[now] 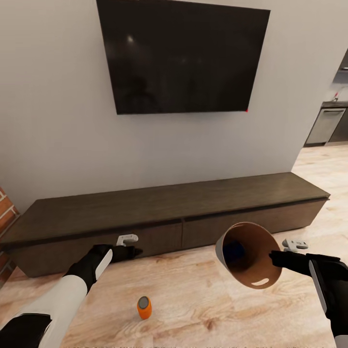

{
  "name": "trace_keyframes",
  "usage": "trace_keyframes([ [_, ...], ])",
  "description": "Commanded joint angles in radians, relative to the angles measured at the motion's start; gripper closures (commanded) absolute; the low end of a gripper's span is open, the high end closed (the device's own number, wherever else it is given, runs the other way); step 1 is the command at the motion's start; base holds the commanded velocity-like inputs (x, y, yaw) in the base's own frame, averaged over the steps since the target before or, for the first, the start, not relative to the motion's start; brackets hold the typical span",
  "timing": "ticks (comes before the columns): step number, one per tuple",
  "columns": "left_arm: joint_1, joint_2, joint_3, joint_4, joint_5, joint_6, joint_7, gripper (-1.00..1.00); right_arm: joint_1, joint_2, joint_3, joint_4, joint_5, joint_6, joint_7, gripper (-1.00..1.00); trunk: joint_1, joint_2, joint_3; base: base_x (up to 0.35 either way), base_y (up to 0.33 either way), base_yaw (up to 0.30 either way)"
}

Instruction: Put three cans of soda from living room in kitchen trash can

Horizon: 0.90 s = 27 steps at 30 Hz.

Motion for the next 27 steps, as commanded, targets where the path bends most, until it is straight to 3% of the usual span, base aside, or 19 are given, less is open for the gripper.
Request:
trace_keyframes([
  [1, 0.000, 0.000, 0.000, 0.000, 0.000, 0.000, 0.000, -1.00, -0.001, 0.000, 0.001, -0.001, -0.028, 0.005, 0.004, 1.00, 0.004, -0.007, -0.004, 0.002, 0.000, 0.000],
  [14, 0.000, 0.000, -0.001, 0.001, -0.002, -0.001, 0.000, -1.00, -0.005, -0.002, -0.001, -0.014, -0.029, 0.029, 0.004, 1.00, 0.054, -0.098, -0.054, 0.000, 0.000, 0.000],
  [27, 0.000, -0.002, -0.001, 0.001, -0.004, -0.004, 0.000, -1.00, -0.005, -0.004, 0.023, -0.012, -0.029, 0.065, 0.004, 1.00, 0.103, -0.189, -0.114, 0.000, 0.000, 0.000],
])
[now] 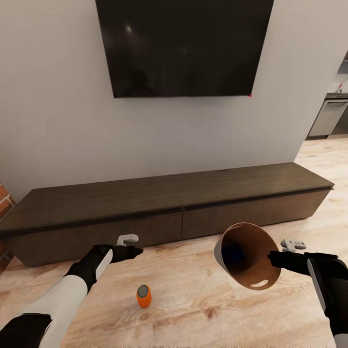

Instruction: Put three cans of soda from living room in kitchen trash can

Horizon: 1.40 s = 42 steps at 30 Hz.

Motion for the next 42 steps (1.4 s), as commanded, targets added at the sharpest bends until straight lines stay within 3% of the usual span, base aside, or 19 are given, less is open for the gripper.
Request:
trace_keyframes([
  [1, 0.000, 0.000, 0.000, 0.000, 0.000, -0.003, 0.000, -1.00, -0.001, -0.001, 0.000, -0.002, -0.023, 0.004, 0.004, 1.00, 0.004, -0.007, -0.005, 0.000, 0.000, 0.000],
  [5, 0.000, -0.006, 0.000, 0.000, -0.004, -0.019, 0.000, -1.00, -0.012, -0.003, 0.001, -0.021, -0.023, 0.008, 0.003, 1.00, 0.019, -0.035, -0.023, 0.000, 0.000, 0.000],
  [9, 0.000, -0.010, -0.001, 0.001, -0.006, -0.025, 0.000, -1.00, -0.047, -0.005, 0.002, -0.076, -0.022, 0.089, 0.002, 1.00, 0.034, -0.063, -0.042, 0.000, 0.000, 0.000],
  [12, 0.000, -0.011, -0.001, 0.001, -0.006, -0.026, 0.000, -1.00, -0.064, -0.005, 0.002, -0.103, -0.020, 0.090, 0.002, 1.00, 0.046, -0.084, -0.056, 0.000, 0.000, 0.000],
  [19, 0.000, -0.012, -0.001, 0.001, -0.006, -0.028, 0.000, -1.00, -0.114, -0.002, 0.002, -0.125, 0.051, 0.090, 0.003, 1.00, 0.073, -0.133, -0.089, 0.000, 0.000, 0.000],
  [27, 0.000, -0.012, -0.001, 0.002, -0.007, -0.044, 0.000, -1.00, -0.181, 0.001, 0.007, -0.127, 0.078, 0.090, 0.004, 1.00, 0.076, -0.135, -0.132, 0.000, 0.000, 0.000],
  [36, 0.000, -0.021, -0.002, 0.002, -0.008, -0.047, 0.001, -1.00, -0.257, 0.010, 0.049, -0.127, 0.182, 0.090, 0.006, 1.00, 0.080, -0.137, -0.181, 0.000, 0.000, 0.000],
  [42, 0.000, -0.022, -0.003, 0.002, -0.008, -0.047, 0.006, -1.00, -0.269, 0.014, 0.055, -0.126, 0.196, 0.090, 0.006, 1.00, 0.083, -0.139, -0.213, 0.000, 0.000, 0.000],
])
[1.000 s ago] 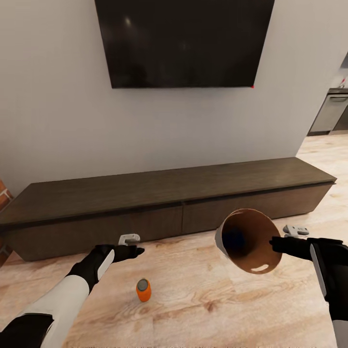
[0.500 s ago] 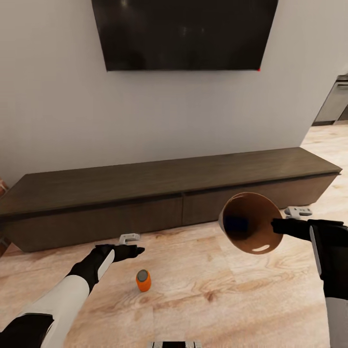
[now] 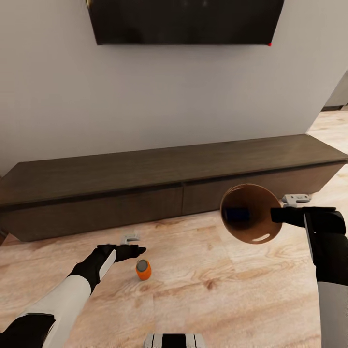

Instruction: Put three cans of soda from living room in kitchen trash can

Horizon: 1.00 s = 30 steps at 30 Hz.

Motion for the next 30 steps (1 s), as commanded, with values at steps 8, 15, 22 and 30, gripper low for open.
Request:
trace_keyframes([
  [8, 0.000, 0.000, 0.000, 0.002, 0.000, -0.001, 0.004, -1.00, -0.002, 0.001, 0.002, -0.002, -0.017, 0.002, 0.007, 1.00, 0.003, -0.002, -0.043, 0.000, 0.000, 0.000],
  [15, 0.000, 0.000, 0.000, 0.003, 0.000, -0.002, 0.004, -1.00, -0.001, 0.001, 0.003, -0.002, -0.017, 0.002, 0.008, 1.00, 0.006, -0.004, -0.081, 0.000, 0.000, 0.000],
  [22, 0.000, 0.000, 0.000, 0.003, 0.000, -0.002, 0.010, -1.00, -0.001, 0.007, 0.009, -0.002, -0.014, 0.002, 0.008, 1.00, 0.010, -0.005, -0.119, 0.000, 0.000, 0.000],
  [30, 0.000, -0.004, 0.000, 0.003, 0.000, -0.003, 0.016, -1.00, -0.001, 0.021, 0.028, -0.002, -0.009, 0.002, 0.008, 1.00, 0.011, -0.006, -0.147, 0.000, 0.000, 0.000],
])
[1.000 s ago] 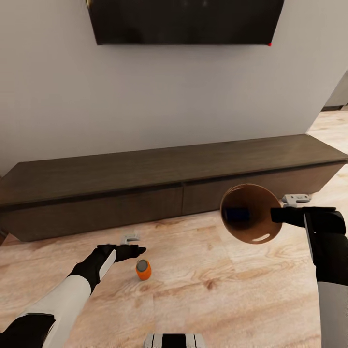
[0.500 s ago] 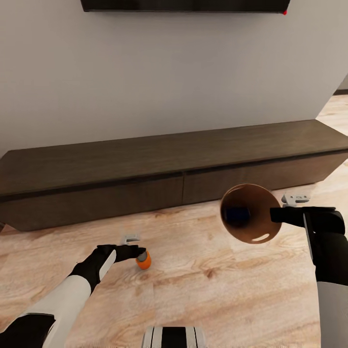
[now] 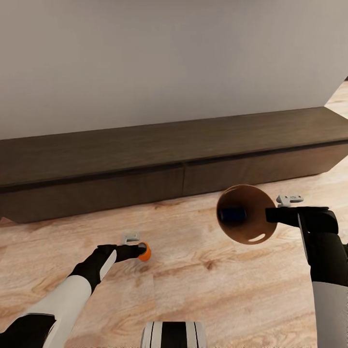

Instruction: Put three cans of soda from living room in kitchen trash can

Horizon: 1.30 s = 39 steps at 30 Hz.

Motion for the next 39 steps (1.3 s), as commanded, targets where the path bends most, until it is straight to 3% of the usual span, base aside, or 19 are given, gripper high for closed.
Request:
trace_keyframes([
  [1, 0.000, 0.000, 0.000, 0.000, 0.000, 0.000, 0.000, -1.00, 0.000, 0.000, 0.001, -0.001, -0.020, 0.004, 0.004, 1.00, 0.000, 0.000, -0.001, 0.000, 0.000, 0.000],
  [25, 0.001, -0.002, 0.000, 0.000, -0.002, -0.034, -0.001, -1.00, 0.004, 0.002, 0.002, -0.002, -0.021, 0.004, 0.004, 1.00, 0.000, 0.000, -0.033, 0.084, 0.000, 0.000],
  [39, 0.001, -0.007, 0.000, 0.000, -0.003, -0.034, 0.000, -1.00, 0.004, 0.002, 0.001, -0.002, -0.021, 0.004, 0.005, 1.00, 0.006, -0.003, -0.092, 0.003, 0.000, 0.000],
])
